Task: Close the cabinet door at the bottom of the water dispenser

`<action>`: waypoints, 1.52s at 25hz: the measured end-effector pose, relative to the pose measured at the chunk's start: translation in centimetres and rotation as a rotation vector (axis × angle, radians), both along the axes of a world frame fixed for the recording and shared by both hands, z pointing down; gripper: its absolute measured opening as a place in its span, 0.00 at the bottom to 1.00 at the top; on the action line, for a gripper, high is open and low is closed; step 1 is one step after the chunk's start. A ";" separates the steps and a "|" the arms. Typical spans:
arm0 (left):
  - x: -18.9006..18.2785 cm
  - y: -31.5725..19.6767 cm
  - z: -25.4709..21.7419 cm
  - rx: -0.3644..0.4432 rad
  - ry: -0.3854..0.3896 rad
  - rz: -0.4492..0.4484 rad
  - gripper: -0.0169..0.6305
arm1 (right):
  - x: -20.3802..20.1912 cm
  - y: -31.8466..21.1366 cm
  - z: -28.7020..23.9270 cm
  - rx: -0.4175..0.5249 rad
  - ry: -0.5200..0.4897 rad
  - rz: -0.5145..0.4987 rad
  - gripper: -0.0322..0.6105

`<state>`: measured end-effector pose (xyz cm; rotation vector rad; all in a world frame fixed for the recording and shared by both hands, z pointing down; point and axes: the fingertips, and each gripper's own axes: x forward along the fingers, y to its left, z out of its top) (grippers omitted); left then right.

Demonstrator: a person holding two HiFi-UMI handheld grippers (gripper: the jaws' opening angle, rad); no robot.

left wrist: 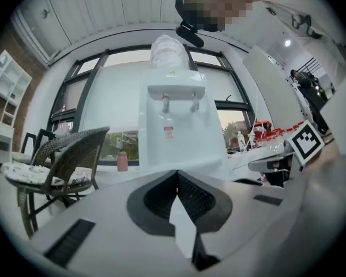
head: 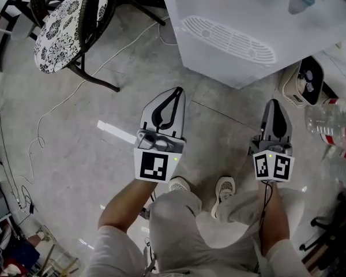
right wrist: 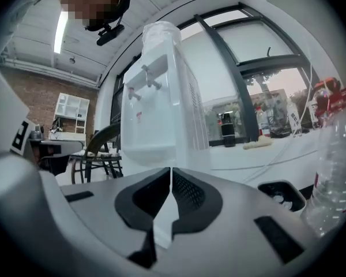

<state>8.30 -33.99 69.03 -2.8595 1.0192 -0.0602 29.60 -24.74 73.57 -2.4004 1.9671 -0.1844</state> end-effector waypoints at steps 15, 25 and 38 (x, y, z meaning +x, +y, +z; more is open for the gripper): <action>-3.6 7.1 -39.0 -0.054 0.015 -0.079 0.04 | 1.1 10.1 -41.9 0.006 0.031 0.014 0.09; -5.8 11.3 -57.9 -0.072 0.051 -0.157 0.04 | -0.5 14.2 -62.3 0.044 0.100 -0.087 0.09; -8.9 14.3 -66.1 -0.021 0.083 -0.194 0.04 | -0.8 21.4 -70.1 0.065 0.131 -0.018 0.09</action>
